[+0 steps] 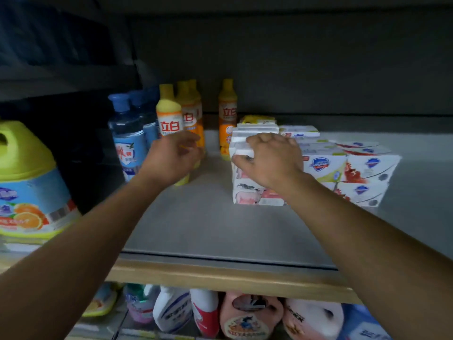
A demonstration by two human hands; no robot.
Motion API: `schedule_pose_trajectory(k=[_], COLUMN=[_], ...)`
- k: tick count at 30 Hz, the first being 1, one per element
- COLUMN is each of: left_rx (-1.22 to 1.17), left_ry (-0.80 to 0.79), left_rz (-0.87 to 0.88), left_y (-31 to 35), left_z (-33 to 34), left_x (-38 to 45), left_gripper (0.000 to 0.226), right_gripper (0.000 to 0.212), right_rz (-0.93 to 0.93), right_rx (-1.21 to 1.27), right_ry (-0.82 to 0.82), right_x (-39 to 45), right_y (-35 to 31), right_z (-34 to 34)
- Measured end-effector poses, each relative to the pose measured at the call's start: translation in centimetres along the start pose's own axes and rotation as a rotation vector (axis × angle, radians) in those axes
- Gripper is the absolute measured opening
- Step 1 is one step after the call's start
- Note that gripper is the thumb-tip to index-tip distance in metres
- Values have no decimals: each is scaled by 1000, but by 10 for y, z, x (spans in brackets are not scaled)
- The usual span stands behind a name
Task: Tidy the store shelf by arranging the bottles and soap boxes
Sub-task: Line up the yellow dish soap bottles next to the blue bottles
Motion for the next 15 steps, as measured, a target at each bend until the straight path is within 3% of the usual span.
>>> schedule_pose_trajectory(k=[5, 11, 15], left_rx=[-154, 2, 48], left_ry=[42, -14, -53], left_rz=[-14, -251, -159], left_y=[30, 14, 9], left_z=[26, 61, 79], left_x=[75, 143, 174], left_gripper=[33, 52, 61], right_gripper=[68, 66, 65], right_rz=[-8, -19, -27], right_rx=[27, 79, 95], right_ry=[18, 29, 34], right_x=[0, 0, 0], right_y=[0, 0, 0], right_z=[2, 3, 2])
Point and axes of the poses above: each hand's wrist, its own x-axis towards the middle knuckle, its own z-axis out of the palm, y = z × x, the point moved 4 cm from there along x, towards the middle knuckle, and after that the axes turned 3 degrees about z, right-handed, at the moved point
